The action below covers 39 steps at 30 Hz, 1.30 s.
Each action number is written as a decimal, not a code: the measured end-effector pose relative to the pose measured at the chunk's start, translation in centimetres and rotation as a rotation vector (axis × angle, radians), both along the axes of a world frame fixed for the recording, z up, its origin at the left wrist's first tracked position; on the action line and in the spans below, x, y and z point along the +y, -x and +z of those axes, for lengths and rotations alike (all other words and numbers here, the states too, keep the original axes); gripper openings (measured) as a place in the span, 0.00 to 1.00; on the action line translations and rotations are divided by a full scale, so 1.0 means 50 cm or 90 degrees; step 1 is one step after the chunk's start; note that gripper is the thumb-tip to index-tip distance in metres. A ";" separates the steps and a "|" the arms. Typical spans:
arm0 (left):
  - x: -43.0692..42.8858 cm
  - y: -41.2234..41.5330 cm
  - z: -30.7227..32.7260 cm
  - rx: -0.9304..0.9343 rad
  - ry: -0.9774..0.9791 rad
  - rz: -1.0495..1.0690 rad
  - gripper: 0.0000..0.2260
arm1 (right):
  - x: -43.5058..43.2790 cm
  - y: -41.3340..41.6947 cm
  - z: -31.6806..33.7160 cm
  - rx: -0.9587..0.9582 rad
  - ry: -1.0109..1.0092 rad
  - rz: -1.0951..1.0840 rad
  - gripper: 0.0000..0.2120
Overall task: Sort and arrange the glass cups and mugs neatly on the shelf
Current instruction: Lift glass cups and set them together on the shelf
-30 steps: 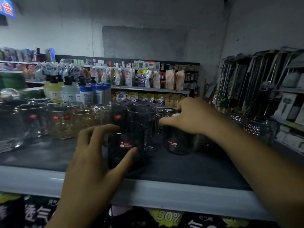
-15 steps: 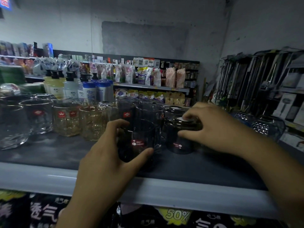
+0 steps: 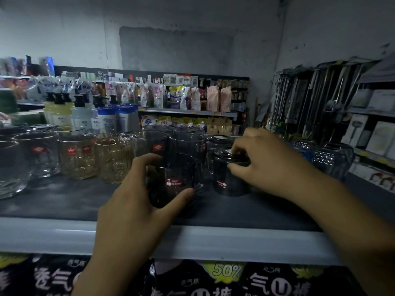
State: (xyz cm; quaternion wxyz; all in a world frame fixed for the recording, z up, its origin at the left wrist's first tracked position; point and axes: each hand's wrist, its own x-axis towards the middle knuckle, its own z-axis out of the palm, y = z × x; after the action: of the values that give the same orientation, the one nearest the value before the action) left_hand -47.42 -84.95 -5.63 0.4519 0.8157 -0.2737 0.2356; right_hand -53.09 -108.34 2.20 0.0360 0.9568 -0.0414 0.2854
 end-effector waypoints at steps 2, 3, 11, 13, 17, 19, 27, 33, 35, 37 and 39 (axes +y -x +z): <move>-0.002 0.000 0.001 0.002 -0.001 0.001 0.31 | 0.003 0.000 -0.001 -0.004 -0.006 -0.004 0.15; -0.002 0.001 0.002 0.002 -0.002 0.001 0.31 | 0.004 -0.002 -0.002 -0.005 -0.007 -0.008 0.15; -0.003 0.000 0.005 0.014 0.001 0.005 0.31 | 0.008 -0.054 -0.014 0.006 0.012 -0.032 0.15; -0.003 0.000 0.008 0.017 0.004 0.003 0.32 | 0.007 -0.066 -0.016 0.009 0.021 -0.036 0.14; -0.001 -0.003 0.011 0.021 0.040 -0.005 0.31 | 0.003 -0.082 -0.017 0.015 0.014 -0.041 0.13; -0.001 -0.004 0.012 0.024 0.068 -0.014 0.31 | 0.000 -0.086 -0.020 0.012 0.011 -0.042 0.14; -0.009 0.020 0.030 0.057 0.196 -0.107 0.30 | 0.007 -0.037 -0.039 -0.150 -0.169 0.085 0.12; -0.067 0.035 0.056 0.193 0.512 -0.228 0.24 | 0.051 0.034 -0.056 -0.154 -0.685 0.255 0.17; -0.098 0.047 0.058 0.272 0.578 -0.262 0.24 | 0.061 0.049 -0.061 -0.100 -0.839 0.323 0.23; -0.130 0.064 0.053 0.294 0.583 -0.270 0.26 | 0.074 0.064 -0.061 -0.084 -0.892 0.394 0.23; -0.148 0.082 0.051 0.261 0.536 -0.272 0.28 | 0.078 0.077 -0.057 -0.124 -0.896 0.413 0.22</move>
State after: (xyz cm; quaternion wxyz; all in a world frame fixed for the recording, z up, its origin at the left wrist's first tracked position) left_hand -51.54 -92.37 -3.05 0.8234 0.5188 -0.2213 0.0632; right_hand -56.91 -104.46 -0.65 -0.6685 0.6894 0.0660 0.2711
